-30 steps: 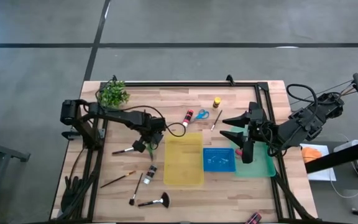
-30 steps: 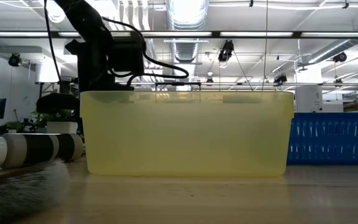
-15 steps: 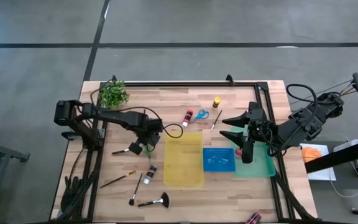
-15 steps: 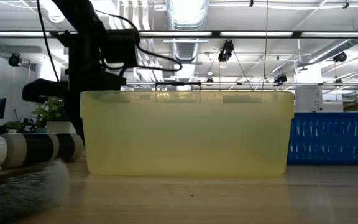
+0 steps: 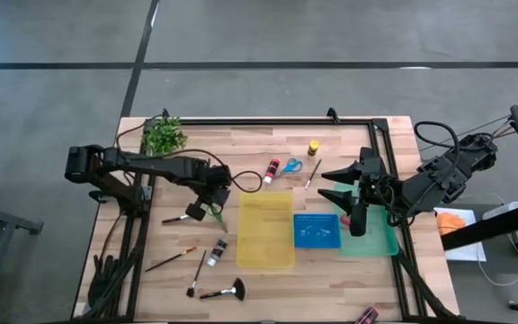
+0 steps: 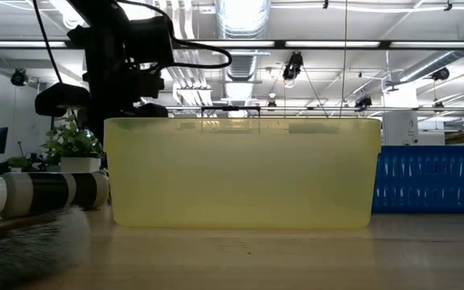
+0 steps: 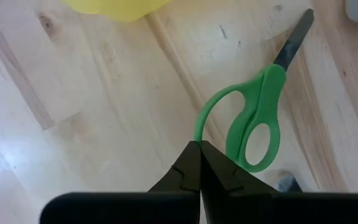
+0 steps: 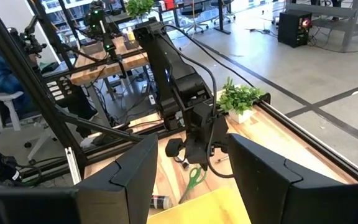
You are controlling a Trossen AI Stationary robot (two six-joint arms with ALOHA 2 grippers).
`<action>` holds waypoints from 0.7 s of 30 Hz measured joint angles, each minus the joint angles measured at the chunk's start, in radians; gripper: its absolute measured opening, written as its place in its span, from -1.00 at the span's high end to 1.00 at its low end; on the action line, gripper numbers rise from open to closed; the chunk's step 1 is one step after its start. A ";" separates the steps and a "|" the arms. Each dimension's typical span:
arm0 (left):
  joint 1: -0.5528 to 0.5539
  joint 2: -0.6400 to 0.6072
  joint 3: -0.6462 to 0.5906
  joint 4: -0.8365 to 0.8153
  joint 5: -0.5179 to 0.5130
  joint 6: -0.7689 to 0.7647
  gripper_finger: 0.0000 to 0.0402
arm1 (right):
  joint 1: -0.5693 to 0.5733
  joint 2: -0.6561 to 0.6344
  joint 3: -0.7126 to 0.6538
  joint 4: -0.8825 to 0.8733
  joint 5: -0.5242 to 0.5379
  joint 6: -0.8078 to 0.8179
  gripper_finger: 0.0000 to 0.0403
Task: Pick & Place Paint Supplies
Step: Put the green scissors into the green bin
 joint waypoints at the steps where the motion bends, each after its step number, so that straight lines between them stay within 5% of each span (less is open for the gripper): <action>1: 0.000 0.000 0.000 0.000 0.000 0.000 1.00 | 0.000 0.000 0.000 0.000 0.000 0.000 0.04; 21: 0.000 -0.040 0.002 0.001 -0.001 0.000 1.00 | -0.001 0.000 -0.001 -0.002 0.000 0.000 0.04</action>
